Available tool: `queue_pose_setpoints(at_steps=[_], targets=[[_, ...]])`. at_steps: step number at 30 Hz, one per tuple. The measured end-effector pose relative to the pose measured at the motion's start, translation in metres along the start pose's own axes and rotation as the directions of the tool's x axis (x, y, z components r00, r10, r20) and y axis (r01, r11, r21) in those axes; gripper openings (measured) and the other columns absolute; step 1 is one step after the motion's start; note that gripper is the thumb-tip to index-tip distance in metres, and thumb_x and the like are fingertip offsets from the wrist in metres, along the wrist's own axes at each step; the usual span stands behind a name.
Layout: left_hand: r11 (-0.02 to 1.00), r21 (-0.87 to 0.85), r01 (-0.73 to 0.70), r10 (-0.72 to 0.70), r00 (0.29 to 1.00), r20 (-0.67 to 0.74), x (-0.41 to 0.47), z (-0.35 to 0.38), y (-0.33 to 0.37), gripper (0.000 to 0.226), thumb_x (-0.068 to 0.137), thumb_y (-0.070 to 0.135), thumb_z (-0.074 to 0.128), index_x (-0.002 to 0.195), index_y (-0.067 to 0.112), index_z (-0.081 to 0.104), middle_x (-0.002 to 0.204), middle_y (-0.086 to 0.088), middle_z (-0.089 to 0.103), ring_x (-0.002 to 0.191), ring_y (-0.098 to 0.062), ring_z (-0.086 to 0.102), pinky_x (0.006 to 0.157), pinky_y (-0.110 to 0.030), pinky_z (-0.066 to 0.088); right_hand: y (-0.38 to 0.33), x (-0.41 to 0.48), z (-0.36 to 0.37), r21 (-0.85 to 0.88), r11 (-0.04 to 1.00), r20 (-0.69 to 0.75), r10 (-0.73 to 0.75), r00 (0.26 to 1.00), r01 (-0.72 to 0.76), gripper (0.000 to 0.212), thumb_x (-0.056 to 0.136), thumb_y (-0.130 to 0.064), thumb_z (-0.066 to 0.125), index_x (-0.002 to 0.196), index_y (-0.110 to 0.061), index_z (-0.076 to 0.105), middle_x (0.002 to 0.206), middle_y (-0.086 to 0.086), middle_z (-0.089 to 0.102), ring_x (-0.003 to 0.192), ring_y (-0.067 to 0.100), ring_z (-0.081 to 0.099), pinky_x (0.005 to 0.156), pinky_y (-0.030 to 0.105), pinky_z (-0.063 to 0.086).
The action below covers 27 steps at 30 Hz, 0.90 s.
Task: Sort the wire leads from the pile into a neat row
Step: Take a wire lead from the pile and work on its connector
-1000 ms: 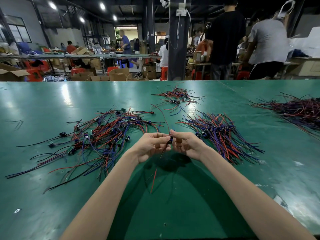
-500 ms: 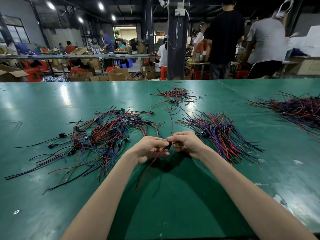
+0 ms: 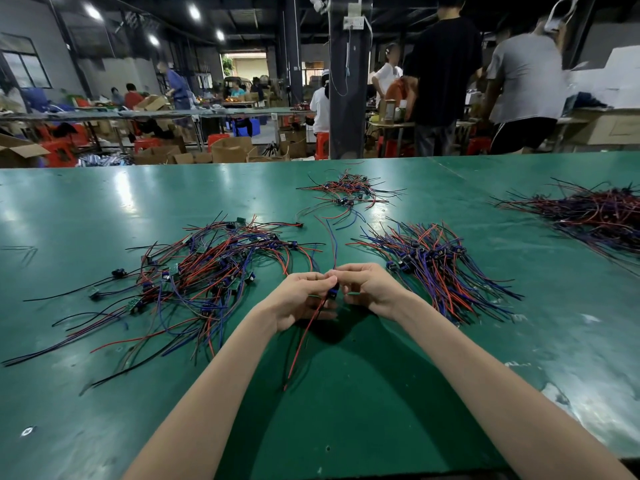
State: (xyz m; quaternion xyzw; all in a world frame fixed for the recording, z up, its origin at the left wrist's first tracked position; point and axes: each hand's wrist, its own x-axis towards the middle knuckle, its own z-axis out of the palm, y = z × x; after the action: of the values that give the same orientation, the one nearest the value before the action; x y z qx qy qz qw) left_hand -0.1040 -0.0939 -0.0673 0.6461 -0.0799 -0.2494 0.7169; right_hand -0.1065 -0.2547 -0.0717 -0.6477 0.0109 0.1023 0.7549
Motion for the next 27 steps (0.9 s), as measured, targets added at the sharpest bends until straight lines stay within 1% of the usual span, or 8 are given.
queue_pose_setpoints(at_steps=[5,10,12,15,18,20,24,27], targets=[[0.999,-0.050,0.004,-0.003,1.000,0.026,0.000,-0.006,0.003,0.012,0.084,0.012,0.066,0.078,0.011,0.056,0.078,-0.007,0.068,0.064,-0.017,0.068,0.060,-0.030,0.058,0.002,0.001,0.006,0.100,0.995,0.015,-0.013,1.000,0.011,0.002,0.078,-0.007,0.072,0.078,-0.009,0.072,0.080,0.007,0.064,0.062,0.011,0.051,0.057,0.021,0.046],[0.994,-0.112,0.012,-0.008,0.999,0.040,0.000,-0.006,0.004,0.014,0.075,0.017,0.070,0.073,0.012,0.057,0.079,-0.007,0.071,0.068,-0.016,0.070,0.062,-0.029,0.057,0.002,0.001,0.009,0.197,0.980,0.054,-0.003,0.999,-0.008,0.003,0.081,-0.008,0.067,0.081,-0.006,0.069,0.075,0.006,0.069,0.059,0.013,0.064,0.058,0.025,0.055],[0.994,-0.106,0.018,-0.014,0.999,0.041,0.000,-0.005,0.005,0.015,0.074,0.020,0.070,0.075,0.013,0.057,0.078,-0.006,0.069,0.070,-0.016,0.069,0.063,-0.028,0.057,0.001,0.000,0.011,0.232,0.972,0.089,0.017,0.996,-0.038,0.010,0.087,-0.012,0.063,0.081,-0.006,0.068,0.070,0.006,0.070,0.059,0.016,0.067,0.057,0.026,0.056],[0.995,-0.101,0.028,-0.026,0.999,0.023,0.000,-0.004,0.004,0.006,0.084,0.014,0.065,0.085,0.009,0.062,0.077,-0.007,0.062,0.067,-0.016,0.061,0.060,-0.026,0.056,0.000,0.000,0.011,0.233,0.970,0.112,0.043,0.993,-0.069,0.009,0.080,-0.016,0.065,0.080,-0.007,0.068,0.070,0.006,0.069,0.061,0.018,0.067,0.062,0.031,0.056],[0.995,-0.103,0.020,-0.020,1.000,0.001,0.001,-0.002,0.003,0.007,0.086,0.007,0.063,0.092,0.005,0.064,0.063,-0.003,0.055,0.054,-0.012,0.050,0.059,-0.027,0.057,-0.001,0.001,0.006,0.237,0.969,0.098,0.049,0.994,-0.072,0.005,0.081,-0.006,0.064,0.085,-0.005,0.067,0.075,0.007,0.070,0.063,0.019,0.068,0.063,0.030,0.057],[0.996,-0.085,0.013,-0.014,1.000,-0.018,0.001,-0.002,0.002,0.005,0.086,0.004,0.063,0.090,0.005,0.066,0.058,-0.002,0.056,0.050,-0.010,0.050,0.058,-0.028,0.057,-0.001,0.001,0.005,0.228,0.971,0.091,0.057,0.994,-0.076,0.007,0.081,-0.003,0.064,0.086,-0.006,0.068,0.077,0.007,0.070,0.062,0.018,0.067,0.067,0.028,0.057],[1.000,-0.029,0.009,-0.009,1.000,0.000,0.001,-0.003,0.001,0.008,0.088,0.004,0.060,0.084,0.004,0.068,0.059,-0.003,0.054,0.047,-0.010,0.050,0.057,-0.028,0.056,0.000,0.000,0.008,0.198,0.976,0.140,0.059,0.988,-0.087,0.018,0.070,-0.013,0.072,0.083,-0.003,0.064,0.073,0.011,0.065,0.059,0.022,0.065,0.066,0.033,0.060],[1.000,0.001,-0.006,0.006,1.000,0.011,0.001,-0.001,-0.001,0.013,0.088,0.004,0.059,0.083,0.004,0.071,0.062,-0.003,0.058,0.047,-0.009,0.051,0.056,-0.027,0.055,-0.001,-0.001,0.009,0.163,0.984,0.127,0.047,0.991,-0.068,0.023,0.067,-0.017,0.075,0.078,-0.003,0.061,0.070,0.011,0.057,0.062,0.020,0.054,0.073,0.033,0.050]])
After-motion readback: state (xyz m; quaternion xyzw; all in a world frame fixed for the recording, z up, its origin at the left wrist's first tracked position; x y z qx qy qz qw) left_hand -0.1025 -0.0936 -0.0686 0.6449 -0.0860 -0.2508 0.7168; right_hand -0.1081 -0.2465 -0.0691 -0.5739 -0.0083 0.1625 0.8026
